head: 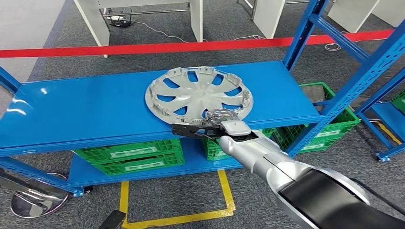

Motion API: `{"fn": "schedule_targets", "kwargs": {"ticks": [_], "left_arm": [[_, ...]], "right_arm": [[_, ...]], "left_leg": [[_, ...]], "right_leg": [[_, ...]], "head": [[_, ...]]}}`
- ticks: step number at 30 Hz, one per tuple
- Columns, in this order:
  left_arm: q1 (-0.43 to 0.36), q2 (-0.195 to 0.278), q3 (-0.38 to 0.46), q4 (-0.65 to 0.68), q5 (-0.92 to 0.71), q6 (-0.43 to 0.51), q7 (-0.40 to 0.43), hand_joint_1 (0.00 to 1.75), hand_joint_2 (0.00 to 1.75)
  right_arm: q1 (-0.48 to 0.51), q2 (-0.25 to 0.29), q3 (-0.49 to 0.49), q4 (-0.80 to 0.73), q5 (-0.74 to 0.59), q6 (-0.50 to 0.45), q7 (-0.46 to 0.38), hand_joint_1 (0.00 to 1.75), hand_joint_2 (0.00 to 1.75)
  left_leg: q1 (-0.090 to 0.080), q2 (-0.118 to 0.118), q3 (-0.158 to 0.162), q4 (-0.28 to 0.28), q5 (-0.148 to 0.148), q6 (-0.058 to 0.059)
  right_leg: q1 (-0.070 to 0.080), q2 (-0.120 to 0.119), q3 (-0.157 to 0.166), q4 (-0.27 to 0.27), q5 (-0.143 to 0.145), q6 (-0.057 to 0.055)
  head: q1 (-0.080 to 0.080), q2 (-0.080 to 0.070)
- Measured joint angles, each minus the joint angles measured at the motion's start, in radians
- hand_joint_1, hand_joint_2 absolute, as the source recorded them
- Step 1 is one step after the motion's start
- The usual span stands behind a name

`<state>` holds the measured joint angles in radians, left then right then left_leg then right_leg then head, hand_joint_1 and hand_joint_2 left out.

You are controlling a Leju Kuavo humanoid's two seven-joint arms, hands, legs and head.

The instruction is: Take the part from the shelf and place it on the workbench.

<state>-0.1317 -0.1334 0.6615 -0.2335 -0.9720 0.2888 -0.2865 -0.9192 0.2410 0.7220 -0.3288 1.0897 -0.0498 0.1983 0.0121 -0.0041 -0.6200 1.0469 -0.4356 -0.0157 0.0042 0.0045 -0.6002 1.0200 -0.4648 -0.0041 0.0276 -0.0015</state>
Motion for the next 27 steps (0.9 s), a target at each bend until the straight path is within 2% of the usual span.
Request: {"fn": "schedule_targets", "kwargs": {"ticks": [3, 5, 6, 8, 9, 10, 11, 13, 14, 15, 18, 20, 21, 23, 24, 25, 26, 27], "left_arm": [[0.001, -0.001, 0.0, 0.0, 0.0, 0.002, -0.001, 0.0, 0.0], [-0.001, 0.0, 0.0, 0.0, 0.0, 0.004, -0.001, 0.0, 0.0], [-0.002, 0.0, 0.0, 0.0, 0.0, 0.005, -0.001, 0.0, 0.0], [-0.003, -0.001, 0.0, 0.0, 0.0, 0.005, -0.001, 0.0, 0.0], [-0.002, -0.001, 0.0, 0.0, 0.0, 0.005, -0.001, 0.0, 0.0], [-0.002, -0.001, 0.0, 0.0, 0.0, 0.005, -0.001, 0.0, 0.0], [-0.001, -0.001, 0.0, 0.0, 0.0, 0.005, -0.001, 0.0, 0.0], [-0.002, -0.002, 0.0, 0.0, 0.0, 0.006, -0.001, 0.0, 0.0], [-0.003, -0.002, 0.0, 0.0, 0.0, 0.006, -0.001, 0.0, 0.0], [-0.003, -0.002, 0.0, 0.0, 0.0, 0.007, -0.001, 0.0, 0.0], [-0.003, -0.002, 0.0, 0.0, 0.006, 0.007, -0.002, 0.0, 0.0], [-0.003, -0.002, 0.0, 0.0, 0.008, 0.006, -0.005, 0.0, 0.0], [-0.004, -0.002, 0.0, 0.0, 0.009, 0.006, -0.007, 0.0, 0.0], [-0.002, -0.001, 0.0, 0.0, 0.011, 0.006, -0.01, 0.0, 0.0], [-0.001, -0.001, 0.0, 0.0, 0.011, 0.005, -0.011, 0.0, 0.0], [0.001, -0.001, 0.0, 0.0, 0.013, 0.004, -0.013, 0.0, 0.44], [0.001, -0.001, 0.0, 0.0, 0.015, 0.001, -0.016, 0.0, 0.87], [0.001, 0.0, 0.0, 0.0, 0.018, -0.005, -0.021, 0.0, 1.31]], "right_arm": [[-0.003, 0.0, 0.0, 0.0, 0.0, 0.0, 0.001, 1.75, 1.75], [-0.005, 0.0, -0.001, 0.0, 0.0, 0.0, 0.001, 1.75, 1.75], [-0.005, 0.0, -0.001, 0.0, 0.0, 0.0, 0.001, 1.75, 1.75], [-0.003, 0.0, -0.001, 0.001, 0.0, 0.001, 0.001, 1.75, 1.75], [-0.002, -0.001, -0.001, 0.001, 0.0, 0.002, 0.001, 1.75, 1.75], [-0.001, -0.001, -0.001, 0.002, 0.0, 0.002, 0.001, 1.75, 1.75], [-0.001, -0.001, -0.001, 0.002, 0.0, 0.002, 0.0, 1.75, 1.75], [-0.003, -0.001, -0.001, 0.002, -0.001, 0.0, -0.001, 1.75, 1.75], [-0.005, -0.001, -0.001, 0.002, -0.002, -0.001, -0.002, 1.75, 1.75], [-0.006, -0.001, -0.002, 0.001, -0.004, -0.004, -0.005, 1.75, 1.75], [-0.008, -0.001, -0.006, 0.0, -0.011, -0.024, -0.013, 1.75, 1.75], [-0.011, -0.001, -0.011, -0.002, -0.015, -0.038, -0.018, 1.75, 1.75], [-0.013, -0.001, -0.015, -0.003, -0.017, -0.044, -0.019, 1.75, 1.75], [-0.015, -0.001, -0.019, -0.003, -0.02, -0.052, -0.022, 1.75, 1.75], [-0.014, -0.001, -0.021, -0.002, -0.02, -0.056, -0.023, 1.75, 1.75], [-0.012, -0.001, -0.022, -0.002, -0.02, -0.062, -0.024, 1.75, 1.75], [-0.011, -0.001, -0.024, -0.002, -0.019, -0.069, -0.025, 1.75, 1.75], [-0.01, -0.001, -0.025, -0.003, -0.019, -0.076, -0.027, 1.75, 1.75]], "left_leg": [[-0.001, 0.0, 0.003, -0.016, -0.004, 0.015], [0.002, 0.001, 0.005, -0.019, -0.002, 0.027], [0.003, 0.002, 0.005, -0.02, -0.001, 0.032], [0.003, 0.003, 0.005, -0.02, -0.002, 0.037], [0.003, 0.003, 0.005, -0.02, -0.002, 0.037], [0.003, 0.003, 0.005, -0.02, -0.002, 0.037], [0.003, 0.002, 0.006, -0.02, -0.002, 0.037], [0.003, 0.001, 0.009, -0.02, -0.004, 0.035], [0.001, 0.001, 0.009, -0.019, -0.005, 0.032], [0.0, 0.0, 0.007, -0.018, -0.004, 0.027], [0.0, 0.0, 0.004, -0.02, -0.001, 0.01], [0.001, 0.001, -0.004, 0.003, -0.019, -0.001], [0.002, 0.001, -0.02, 0.041, -0.043, -0.006], [0.004, 0.001, -0.075, 0.167, -0.104, -0.014], [0.005, 0.001, -0.1, 0.223, -0.124, -0.017], [0.005, 0.001, -0.112, 0.252, -0.126, -0.019], [0.006, 0.001, -0.107, 0.242, -0.109, -0.02], [0.007, 0.001, -0.086, 0.199, -0.077, -0.02]], "right_leg": [[0.001, -0.001, -0.007, 0.0, -0.001, 0.013], [0.0, -0.001, -0.027, 0.038, -0.027, 0.024], [-0.001, -0.001, -0.052, 0.088, -0.054, 0.028], [-0.004, -0.002, -0.117, 0.226, -0.113, 0.034], [-0.005, -0.002, -0.143, 0.277, -0.127, 0.036], [-0.005, -0.002, -0.152, 0.291, -0.121, 0.036], [-0.006, -0.002, -0.142, 0.264, -0.097, 0.035], [-0.006, -0.002, -0.076, 0.127, -0.028, 0.029], [-0.005, -0.002, -0.042, 0.061, -0.007, 0.026], [-0.004, -0.002, -0.019, 0.019, 0.003, 0.022], [-0.001, 0.001, -0.006, -0.003, 0.006, 0.009], [-0.005, -0.001, -0.002, -0.01, 0.011, -0.002], [-0.008, -0.002, 0.0, -0.013, 0.012, -0.006], [-0.008, -0.004, 0.001, -0.014, 0.012, -0.009], [-0.007, -0.005, 0.001, -0.014, 0.012, -0.01], [-0.007, -0.005, 0.001, -0.013, 0.012, -0.01], [-0.007, -0.005, 0.001, -0.012, 0.011, -0.009], [-0.008, -0.004, 0.002, -0.011, 0.011, -0.008]], "head": [[0.001, 0.0], [0.003, 0.0], [0.004, 0.0], [0.006, 0.0], [0.006, 0.0], [0.006, 0.0], [0.006, 0.0], [0.006, 0.0], [0.006, 0.0], [0.005, 0.0], [0.005, 0.0], [0.002, 0.0], [0.0, 0.0], [-0.003, 0.0], [-0.002, 0.0], [-0.002, 0.0], [-0.003, 0.0], [-0.003, 0.0]]}}
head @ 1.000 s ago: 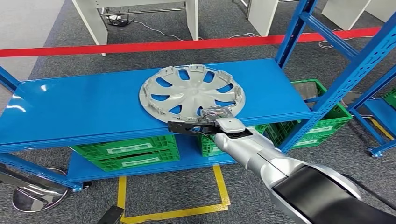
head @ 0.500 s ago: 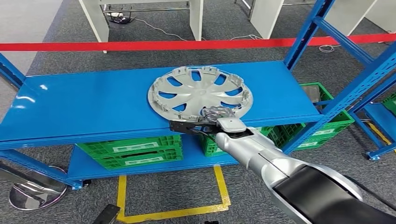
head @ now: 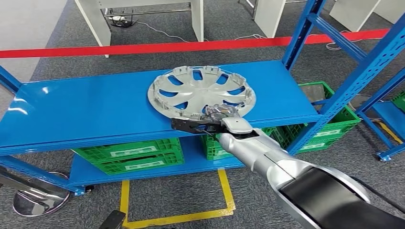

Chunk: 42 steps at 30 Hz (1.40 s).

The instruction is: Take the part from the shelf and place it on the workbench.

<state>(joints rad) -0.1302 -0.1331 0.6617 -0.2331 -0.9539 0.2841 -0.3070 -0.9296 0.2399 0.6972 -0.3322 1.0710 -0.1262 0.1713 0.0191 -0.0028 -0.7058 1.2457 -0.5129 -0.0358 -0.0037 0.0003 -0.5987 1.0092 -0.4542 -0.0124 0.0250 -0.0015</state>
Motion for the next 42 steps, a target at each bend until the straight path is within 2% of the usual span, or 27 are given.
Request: {"fn": "schedule_targets", "kwargs": {"ticks": [1, 2, 4, 6, 8, 9, 11, 12, 13, 14, 15, 16, 18, 19, 22, 24, 25, 27, 28, 29, 30, 31, 33, 34, 37, 39, 42], "left_arm": [[0.0, 0.001, 0.0, 0.0, 0.005, -0.007, -0.006, 0.0, 1.75], [-0.002, 0.002, 0.0, 0.0, 0.009, -0.014, -0.012, 0.0, 1.75], [-0.004, 0.003, 0.0, 0.0, 0.018, -0.027, -0.027, 0.0, 1.75], [-0.004, 0.004, 0.0, 0.0, 0.023, -0.035, -0.04, 0.0, 1.75], [-0.003, 0.005, 0.001, 0.0, 0.027, -0.042, -0.049, 0.0, 1.75], [-0.004, 0.006, 0.001, 0.0, 0.03, -0.046, -0.054, 0.0, 1.75], [-0.005, 0.008, 0.003, 0.0, 0.04, -0.057, -0.064, 0.0, 1.75], [-0.005, 0.008, 0.004, 0.0, 0.045, -0.056, -0.067, 0.0, 1.75], [-0.004, 0.009, 0.005, 0.0, 0.048, -0.048, -0.069, 0.0, 1.75], [-0.004, 0.009, 0.006, 0.0, 0.049, -0.036, -0.068, 0.0, 1.75], [-0.004, 0.009, 0.007, 0.0, 0.05, -0.023, -0.065, 0.0, 1.75], [-0.003, 0.009, 0.008, 0.0, 0.05, -0.014, -0.063, 0.0, 1.75], [-0.004, 0.009, 0.009, 0.0, 0.05, -0.003, -0.059, 0.0, 1.75], [-0.004, 0.009, 0.009, 0.0, 0.05, 0.002, -0.057, 0.0, 1.75], [-0.003, 0.007, 0.01, 0.0, 0.049, 0.017, -0.05, 0.0, 1.75], [-0.003, 0.008, 0.011, 0.0, 0.05, 0.024, -0.049, 0.0, 1.75], [-0.002, 0.008, 0.011, 0.0, 0.05, 0.027, -0.049, 0.0, 1.75], [0.001, 0.008, 0.012, 0.0, 0.051, 0.029, -0.049, 0.0, 1.75], [0.003, 0.008, 0.012, 0.0, 0.051, 0.03, -0.048, 0.0, 1.75], [0.005, 0.008, 0.012, 0.0, 0.051, 0.03, -0.048, 0.0, 1.75], [0.006, 0.009, 0.012, 0.0, 0.051, 0.031, -0.048, 0.0, 1.75], [0.006, 0.009, 0.012, 0.0, 0.052, 0.032, -0.048, 0.0, 1.75], [0.006, 0.01, 0.012, 0.0, 0.053, 0.035, -0.048, 0.0, 1.75], [0.007, 0.01, 0.012, 0.001, 0.053, 0.037, -0.048, 0.0, 1.75], [0.011, 0.009, 0.013, 0.001, 0.056, 0.044, -0.049, 0.0, 1.75], [0.012, 0.008, 0.016, 0.001, 0.059, 0.048, -0.051, 0.0, 1.75], [0.011, 0.007, 0.019, 0.001, 0.06, 0.05, -0.052, 0.0, 1.75]], "right_arm": [[-0.001, 0.0, -0.001, -0.002, 0.0, -0.007, -0.001, 1.75, 1.75], [-0.003, 0.0, -0.001, -0.004, 0.0, -0.014, -0.003, 1.75, 1.75], [-0.009, 0.0, -0.003, -0.007, 0.0, -0.025, -0.005, 1.75, 1.75], [-0.014, 0.0, -0.004, -0.011, 0.0, -0.036, -0.008, 1.75, 1.75], [-0.016, 0.0, -0.007, -0.017, 0.001, -0.048, -0.01, 1.75, 1.75], [-0.018, -0.001, -0.009, -0.02, 0.002, -0.055, -0.011, 1.75, 1.75], [-0.02, -0.001, -0.011, -0.023, 0.004, -0.07, -0.011, 1.75, 1.75], [-0.019, -0.002, -0.013, -0.023, 0.005, -0.078, -0.011, 1.75, 1.75], [-0.016, -0.004, -0.014, -0.023, 0.006, -0.085, -0.011, 1.75, 1.75], [-0.014, -0.006, -0.016, -0.023, 0.007, -0.091, -0.011, 1.75, 1.75], [-0.013, -0.007, -0.017, -0.025, 0.008, -0.098, -0.011, 1.75, 1.75], [-0.014, -0.008, -0.018, -0.027, 0.009, -0.103, -0.011, 1.75, 1.75], [-0.019, -0.009, -0.019, -0.031, 0.011, -0.113, -0.011, 1.75, 1.75], [-0.021, -0.009, -0.019, -0.033, 0.012, -0.12, -0.012, 1.75, 1.75], [-0.021, -0.012, -0.02, -0.042, 0.018, -0.152, -0.012, 1.75, 1.75], [-0.022, -0.014, -0.022, -0.052, 0.023, -0.181, -0.011, 1.75, 1.75], [-0.022, -0.015, -0.023, -0.058, 0.026, -0.199, -0.011, 1.75, 1.75], [-0.02, -0.016, -0.026, -0.068, 0.033, -0.231, -0.01, 1.75, 1.75], [-0.017, -0.017, -0.026, -0.072, 0.035, -0.241, -0.01, 1.75, 1.75], [-0.014, -0.018, -0.027, -0.075, 0.037, -0.247, -0.009, 1.75, 1.75], [-0.011, -0.019, -0.027, -0.079, 0.039, -0.252, -0.009, 1.75, 1.75], [-0.009, -0.021, -0.028, -0.084, 0.042, -0.263, -0.008, 1.75, 1.75], [-0.007, -0.023, -0.031, -0.099, 0.051, -0.305, -0.004, 1.75, 1.75], [-0.007, -0.025, -0.034, -0.108, 0.056, -0.33, -0.002, 1.75, 1.75], [0.006, -0.032, -0.048, -0.147, 0.077, -0.395, 0.004, 1.75, 1.75], [0.015, -0.039, -0.058, -0.18, 0.092, -0.42, 0.007, 1.75, 1.75], [0.029, -0.051, -0.072, -0.221, 0.109, -0.442, 0.007, 1.75, 1.75]], "left_leg": [[0.001, 0.0, 0.029, -0.064, 0.036, 0.001], [0.001, 0.0, 0.056, -0.123, 0.06, 0.002], [-0.001, 0.0, 0.085, -0.194, 0.072, 0.013], [-0.002, 0.0, 0.085, -0.205, 0.066, 0.028], [-0.001, -0.001, 0.085, -0.207, 0.069, 0.04], [0.0, 0.0, 0.085, -0.209, 0.07, 0.046], [-0.001, 0.0, 0.085, -0.209, 0.069, 0.053], [-0.002, 0.0, 0.085, -0.209, 0.068, 0.055], [-0.004, 0.0, 0.086, -0.209, 0.068, 0.056], [-0.005, -0.001, 0.086, -0.209, 0.068, 0.056], [-0.006, -0.002, 0.087, -0.208, 0.067, 0.056], [-0.007, -0.002, 0.087, -0.208, 0.067, 0.056], [-0.011, -0.002, 0.086, -0.207, 0.066, 0.053], [-0.012, -0.002, 0.084, -0.207, 0.066, 0.049], [-0.012, -0.001, 0.084, -0.208, 0.066, 0.033], [-0.011, -0.001, 0.072, -0.175, 0.04, 0.023], [-0.009, -0.001, 0.052, -0.128, 0.014, 0.019], [-0.007, 0.0, -0.005, -0.003, -0.041, 0.011], [-0.006, 0.0, -0.026, 0.041, -0.051, 0.008], [-0.005, 0.0, -0.032, 0.052, -0.042, 0.006], [-0.003, 0.0, -0.019, 0.022, -0.015, 0.005], [-0.002, 0.0, 0.007, -0.039, 0.024, 0.005], [-0.001, 0.0, 0.059, -0.155, 0.07, 0.009], [-0.001, -0.001, 0.071, -0.186, 0.075, 0.014], [-0.004, -0.002, 0.072, -0.2, 0.07, 0.033], [-0.002, -0.001, 0.075, -0.206, 0.073, 0.046], [-0.001, 0.0, 0.077, -0.208, 0.073, 0.056]], "right_leg": [[0.0, 0.001, 0.0, 0.002, -0.002, 0.003], [0.002, 0.001, -0.003, 0.007, -0.004, 0.007], [0.005, 0.003, -0.013, 0.014, -0.005, 0.016], [0.006, 0.003, -0.02, 0.015, -0.002, 0.026], [0.004, 0.002, -0.032, 0.033, -0.018, 0.035], [0.003, 0.002, -0.049, 0.066, -0.038, 0.04], [0.002, 0.001, -0.109, 0.187, -0.094, 0.045], [0.002, 0.001, -0.139, 0.248, -0.114, 0.046], [0.002, 0.001, -0.159, 0.285, -0.119, 0.045], [0.002, 0.001, -0.161, 0.283, -0.104, 0.043], [0.002, 0.001, -0.145, 0.244, -0.075, 0.039], [0.003, 0.001, -0.115, 0.178, -0.038, 0.032], [0.007, 0.001, -0.054, 0.061, 0.002, 0.022], [0.009, 0.001, -0.038, 0.03, 0.006, 0.019], [0.009, 0.002, -0.028, 0.013, 0.004, 0.012], [0.003, 0.001, -0.02, 0.004, 0.007, 0.004], [0.001, 0.0, -0.017, 0.002, 0.007, 0.002], [0.001, 0.0, -0.014, 0.002, 0.005, -0.002], [0.001, 0.001, -0.013, 0.003, 0.004, -0.003], [0.001, 0.001, -0.012, 0.004, 0.003, -0.003], [0.0, 0.002, -0.011, 0.005, 0.001, -0.002], [0.0, 0.003, -0.01, 0.008, -0.001, 0.001], [0.003, 0.005, -0.015, 0.016, -0.006, 0.008], [0.005, 0.006, -0.019, 0.019, -0.007, 0.013], [0.005, 0.007, -0.028, 0.018, -0.006, 0.026], [0.002, 0.006, -0.045, 0.047, -0.028, 0.037], [0.001, 0.005, -0.13, 0.221, -0.107, 0.046]], "head": [[0.0, 0.0], [0.0, 0.0], [0.0, 0.0], [0.001, 0.0], [0.002, 0.0], [0.004, 0.0], [0.007, 0.0], [0.007, 0.0], [0.007, 0.0], [0.007, 0.0], [0.007, 0.0], [0.007, 0.0], [0.006, 0.0], [0.005, 0.0], [0.006, 0.0], [0.003, 0.0], [0.001, 0.0], [0.0, 0.0], [0.0, 0.0], [0.0, 0.0], [0.0, 0.0], [0.0, 0.0], [-0.001, 0.0], [-0.001, 0.0], [0.001, 0.0], [0.003, 0.0], [0.006, 0.0]]}}
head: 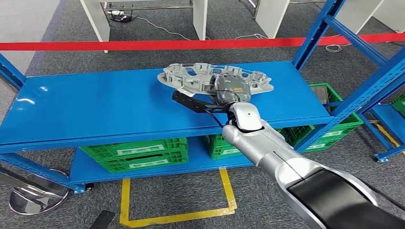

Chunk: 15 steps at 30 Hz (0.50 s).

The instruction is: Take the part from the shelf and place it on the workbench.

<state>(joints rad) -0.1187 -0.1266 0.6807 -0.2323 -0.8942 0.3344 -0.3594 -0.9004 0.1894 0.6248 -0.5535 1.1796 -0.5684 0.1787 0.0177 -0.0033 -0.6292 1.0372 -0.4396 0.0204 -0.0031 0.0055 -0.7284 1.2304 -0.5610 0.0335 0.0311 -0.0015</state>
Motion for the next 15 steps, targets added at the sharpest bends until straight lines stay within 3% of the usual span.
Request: {"fn": "schedule_targets", "kwargs": {"ticks": [2, 3, 5, 7, 11, 13, 15], "left_arm": [[0.002, -0.001, 0.001, 0.0, 0.0, 0.0, 0.0, 0.0, 1.75], [0.002, -0.001, 0.002, 0.0, 0.0, 0.0, 0.0, 0.0, 1.75], [0.002, -0.001, 0.004, 0.0, 0.001, 0.001, 0.0, 0.0, 1.75], [0.002, -0.003, 0.007, 0.0, 0.001, 0.002, -0.001, 0.0, 1.75], [0.003, -0.004, 0.008, 0.0, 0.002, 0.004, -0.002, 0.0, 1.75], [0.002, -0.004, 0.009, 0.0, 0.002, 0.004, -0.002, 0.0, 1.75], [0.003, -0.003, 0.009, 0.0, 0.002, 0.004, -0.002, 0.0, 1.75]], "right_arm": [[0.015, -0.007, -0.005, -0.017, 0.005, -0.005, 0.0, 1.75, 1.75], [0.02, -0.01, -0.007, -0.025, 0.007, -0.006, 0.0, 1.75, 1.75], [0.026, -0.012, -0.013, -0.042, 0.013, -0.012, 0.001, 1.75, 1.75], [0.026, -0.013, -0.02, -0.059, 0.022, -0.024, 0.001, 1.75, 1.75], [0.034, -0.016, -0.03, -0.079, 0.029, -0.035, 0.001, 1.75, 1.75], [0.035, -0.017, -0.033, -0.087, 0.03, -0.036, 0.001, 1.75, 1.75], [0.038, -0.017, -0.035, -0.091, 0.031, -0.036, 0.001, 1.75, 1.75]], "left_leg": [[0.0, 0.0, 0.001, 0.0, -0.001, 0.001], [-0.001, -0.001, 0.002, 0.0, -0.001, 0.002], [-0.002, -0.002, 0.005, 0.0, -0.003, 0.0], [-0.005, -0.002, 0.004, 0.001, -0.003, -0.007], [-0.005, -0.001, 0.004, 0.002, -0.006, -0.028], [-0.005, -0.001, -0.015, 0.053, -0.042, -0.037], [-0.004, 0.0, -0.07, 0.182, -0.105, -0.043]], "right_leg": [[0.0, 0.0, -0.041, 0.073, -0.01, 0.0], [0.0, 0.0, -0.035, 0.055, 0.012, -0.003], [0.001, 0.0, 0.024, -0.072, 0.079, -0.012], [0.004, 0.001, 0.083, -0.182, 0.11, -0.019], [0.004, 0.002, 0.104, -0.211, 0.113, -0.033], [-0.002, 0.0, 0.11, -0.218, 0.116, -0.042], [-0.003, -0.001, 0.112, -0.218, 0.115, -0.046]], "head": [[0.0, 0.0], [0.0, 0.0], [0.0, 0.0], [-0.001, 0.0], [-0.002, 0.0], [-0.004, 0.0], [-0.007, 0.0]]}}
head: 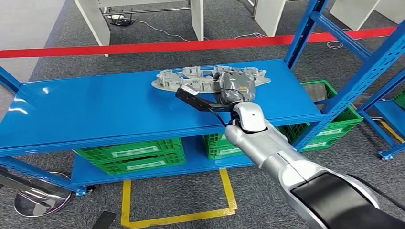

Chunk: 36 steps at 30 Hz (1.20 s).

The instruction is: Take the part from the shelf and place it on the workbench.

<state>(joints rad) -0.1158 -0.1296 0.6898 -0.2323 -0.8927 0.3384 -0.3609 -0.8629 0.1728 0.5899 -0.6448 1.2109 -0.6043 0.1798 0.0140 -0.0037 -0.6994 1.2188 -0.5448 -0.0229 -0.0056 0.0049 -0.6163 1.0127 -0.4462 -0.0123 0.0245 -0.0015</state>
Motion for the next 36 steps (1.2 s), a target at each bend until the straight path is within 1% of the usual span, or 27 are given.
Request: {"fn": "schedule_targets", "kwargs": {"ticks": [1, 2, 3, 4, 5, 6, 7, 8, 10, 12, 13, 14, 16, 17, 18, 19, 21, 22, 23, 26, 28, 29, 31, 32, 33, 34, 36], "left_arm": [[0.001, 0.0, 0.0, 0.0, 0.0, 0.0, 0.0, 0.0, 1.75], [0.002, 0.0, 0.0, 0.0, 0.0, 0.0, 0.0, 0.0, 1.75], [0.002, 0.0, 0.0, 0.0, 0.0, 0.0, 0.0, 0.0, 1.75], [0.003, 0.0, 0.0, 0.0, 0.0, 0.0, 0.0, 0.0, 1.75], [0.002, 0.001, 0.0, 0.0, 0.0, 0.001, 0.0, 0.0, 1.75], [0.002, 0.001, 0.0, 0.0, 0.0, 0.001, 0.0, 0.0, 1.75], [0.001, 0.002, 0.001, 0.0, 0.0, 0.002, 0.0, 0.0, 1.75], [0.001, 0.002, 0.001, 0.0, 0.0, 0.004, -0.001, 0.0, 1.75], [0.002, 0.001, 0.001, 0.0, 0.0, 0.006, -0.002, 0.0, 1.75], [0.003, 0.002, 0.002, 0.0, 0.0, 0.008, -0.004, 0.0, 1.75], [0.002, 0.002, 0.002, 0.0, -0.001, 0.009, -0.006, 0.0, 1.75], [0.001, 0.001, 0.003, 0.0, -0.001, 0.01, -0.007, 0.0, 1.75], [0.001, 0.0, 0.003, 0.0, -0.002, 0.01, -0.01, 0.0, 1.75], [0.002, 0.0, 0.003, 0.0, -0.002, 0.01, -0.01, 0.0, 1.75], [0.002, 0.0, 0.003, 0.0, -0.002, 0.01, -0.011, 0.0, 1.75], [0.002, 0.0, 0.003, 0.0, -0.002, 0.01, -0.011, 0.0, 1.75], [0.002, 0.0, 0.004, 0.0, -0.002, 0.01, -0.012, 0.0, 1.75], [0.001, -0.001, 0.004, 0.0, -0.002, 0.01, -0.012, 0.0, 1.75], [0.001, -0.001, 0.004, 0.0, -0.002, 0.01, -0.013, 0.0, 1.75], [0.001, -0.001, 0.004, 0.0, -0.002, 0.01, -0.014, 0.0, 1.75], [0.001, -0.001, 0.004, 0.0, -0.002, 0.01, -0.015, 0.0, 1.75], [0.001, -0.001, 0.004, 0.0, -0.003, 0.011, -0.015, 0.0, 1.75], [0.001, -0.001, 0.005, 0.0, -0.006, 0.011, -0.015, 0.0, 1.75], [0.002, -0.001, 0.005, 0.0, -0.007, 0.011, -0.015, 0.0, 1.75], [0.002, -0.002, 0.005, 0.0, -0.008, 0.011, -0.015, 0.0, 1.75], [0.002, -0.002, 0.004, 0.0, -0.009, 0.011, -0.014, 0.0, 1.75], [-0.001, -0.002, 0.004, 0.0, -0.011, 0.011, -0.01, 0.0, 1.75]], "right_arm": [[0.003, 0.0, -0.001, -0.001, 0.0, 0.0, 0.0, 1.75, 1.75], [0.007, 0.0, -0.001, -0.001, 0.0, 0.0, 0.0, 1.75, 1.75], [0.01, 0.0, -0.001, -0.001, 0.001, 0.0, 0.0, 1.75, 1.75], [0.012, 0.0, -0.002, -0.002, 0.003, 0.0, -0.001, 1.75, 1.75], [0.013, 0.0, -0.004, -0.005, 0.005, -0.001, -0.002, 1.75, 1.75], [0.013, 0.0, -0.007, -0.01, 0.009, -0.003, -0.003, 1.75, 1.75], [0.013, 0.0, -0.011, -0.015, 0.011, -0.005, -0.005, 1.75, 1.75], [0.013, 0.0, -0.015, -0.021, 0.013, -0.008, -0.007, 1.75, 1.75], [0.017, -0.001, -0.024, -0.035, 0.015, -0.016, -0.012, 1.75, 1.75], [0.021, -0.002, -0.035, -0.054, 0.015, -0.031, -0.021, 1.75, 1.75], [0.022, -0.004, -0.041, -0.065, 0.013, -0.041, -0.026, 1.75, 1.75], [0.023, -0.006, -0.047, -0.076, 0.011, -0.052, -0.032, 1.75, 1.75], [0.028, -0.011, -0.057, -0.094, 0.007, -0.066, -0.042, 1.75, 1.75], [0.031, -0.013, -0.062, -0.1, 0.006, -0.068, -0.044, 1.75, 1.75], [0.033, -0.016, -0.065, -0.105, 0.004, -0.069, -0.045, 1.75, 1.75], [0.034, -0.017, -0.068, -0.11, 0.004, -0.069, -0.045, 1.75, 1.75], [0.033, -0.018, -0.071, -0.12, 0.003, -0.07, -0.046, 1.75, 1.75], [0.032, -0.019, -0.072, -0.126, 0.003, -0.07, -0.049, 1.75, 1.75], [0.032, -0.019, -0.074, -0.131, 0.003, -0.071, -0.052, 1.75, 1.75], [0.037, -0.022, -0.083, -0.152, -0.002, -0.075, -0.068, 1.75, 1.75], [0.038, -0.023, -0.092, -0.176, -0.006, -0.077, -0.08, 1.75, 1.75], [0.039, -0.024, -0.097, -0.191, -0.008, -0.078, -0.087, 1.75, 1.75], [0.042, -0.027, -0.107, -0.217, -0.013, -0.08, -0.102, 1.75, 1.75], [0.045, -0.03, -0.113, -0.23, -0.016, -0.081, -0.11, 1.75, 1.75], [0.047, -0.032, -0.121, -0.243, -0.019, -0.081, -0.117, 1.75, 1.75], [0.047, -0.034, -0.128, -0.255, -0.022, -0.081, -0.123, 1.75, 1.75], [0.036, -0.035, -0.143, -0.28, -0.028, -0.08, -0.13, 1.75, 1.75]], "left_leg": [[0.001, 0.0, -0.028, 0.061, -0.022, -0.002], [0.001, 0.0, -0.044, 0.095, -0.027, -0.004], [0.001, 0.0, -0.041, 0.09, -0.011, -0.004], [0.001, 0.0, -0.021, 0.045, 0.021, -0.003], [0.002, 0.0, 0.012, -0.024, 0.059, 0.0], [0.001, 0.001, 0.043, -0.091, 0.086, 0.003], [0.0, 0.0, 0.066, -0.142, 0.102, 0.007], [-0.001, 0.0, 0.077, -0.171, 0.105, 0.011], [-0.003, -0.002, 0.078, -0.18, 0.1, 0.02], [-0.001, -0.002, 0.078, -0.185, 0.104, 0.032], [0.001, -0.001, 0.079, -0.187, 0.106, 0.038], [0.002, -0.001, 0.079, -0.188, 0.106, 0.042], [0.002, -0.001, 0.078, -0.188, 0.106, 0.045], [0.002, -0.001, 0.079, -0.188, 0.105, 0.046], [0.002, -0.001, 0.079, -0.188, 0.105, 0.046], [0.002, -0.001, 0.08, -0.187, 0.105, 0.046], [0.001, -0.002, 0.081, -0.187, 0.103, 0.042], [-0.001, -0.002, 0.08, -0.186, 0.103, 0.038], [-0.002, -0.002, 0.078, -0.186, 0.103, 0.034], [-0.003, -0.002, 0.076, -0.187, 0.104, 0.018], [-0.003, -0.001, 0.064, -0.154, 0.08, 0.009], [-0.002, 0.0, 0.045, -0.109, 0.054, 0.005], [-0.001, 0.0, -0.012, 0.019, -0.003, 0.0], [-0.001, 0.0, -0.034, 0.067, -0.015, -0.001], [-0.001, 0.0, -0.043, 0.084, -0.01, -0.001], [-0.001, 0.0, -0.035, 0.062, 0.014, 0.001], [-0.002, 0.0, 0.017, -0.055, 0.082, 0.008]], "right_leg": [[0.0, 0.0, 0.001, 0.0, -0.001, -0.001], [0.001, 0.0, 0.001, 0.001, -0.001, -0.001], [0.001, 0.001, 0.002, 0.001, -0.001, -0.001], [0.001, 0.001, 0.003, 0.002, -0.002, 0.0], [0.001, 0.002, 0.004, 0.004, -0.004, 0.002], [0.003, 0.002, 0.003, 0.007, -0.006, 0.005], [0.005, 0.003, 0.0, 0.01, -0.007, 0.009], [0.007, 0.003, -0.003, 0.012, -0.008, 0.013], [0.007, 0.003, -0.007, 0.012, -0.006, 0.022], [0.005, 0.002, -0.018, 0.027, -0.02, 0.033], [0.004, 0.002, -0.035, 0.061, -0.041, 0.038], [0.003, 0.001, -0.062, 0.115, -0.07, 0.042], [0.002, 0.001, -0.124, 0.247, -0.126, 0.048], [0.002, 0.001, -0.144, 0.286, -0.133, 0.049], [0.002, 0.001, -0.148, 0.289, -0.122, 0.048], [0.002, 0.001, -0.131, 0.252, -0.094, 0.046], [0.003, 0.001, -0.064, 0.116, -0.031, 0.039], [0.004, 0.002, -0.034, 0.06, -0.014, 0.036], [0.006, 0.002, -0.015, 0.026, -0.008, 0.032], [0.006, 0.003, -0.006, 0.009, -0.007, 0.018], [0.001, 0.002, -0.003, 0.004, -0.004, 0.008], [-0.001, 0.002, 0.0, 0.003, -0.004, 0.005], [0.0, 0.001, 0.002, 0.003, -0.006, 0.001], [0.001, 0.001, 0.003, 0.003, -0.006, 0.0], [0.002, 0.002, 0.004, 0.004, -0.007, -0.001], [0.003, 0.002, 0.005, 0.005, -0.008, -0.001], [0.004, 0.004, 0.006, 0.008, -0.011, 0.001]], "head": [[0.0, 0.0], [0.0, 0.0], [0.0, 0.0], [0.0, 0.0], [0.0, 0.0], [0.0, 0.0], [0.001, 0.0], [0.001, 0.0], [0.002, 0.0], [0.003, 0.0], [0.005, 0.0], [0.006, 0.0], [0.007, 0.0], [0.007, 0.0], [0.008, 0.0], [0.007, 0.0], [0.007, 0.0], [0.006, 0.0], [0.006, 0.0], [0.006, 0.0], [0.002, 0.0], [0.0, 0.0], [-0.002, 0.0], [-0.002, 0.0], [-0.002, 0.0], [-0.002, 0.0], [-0.002, 0.0]]}}
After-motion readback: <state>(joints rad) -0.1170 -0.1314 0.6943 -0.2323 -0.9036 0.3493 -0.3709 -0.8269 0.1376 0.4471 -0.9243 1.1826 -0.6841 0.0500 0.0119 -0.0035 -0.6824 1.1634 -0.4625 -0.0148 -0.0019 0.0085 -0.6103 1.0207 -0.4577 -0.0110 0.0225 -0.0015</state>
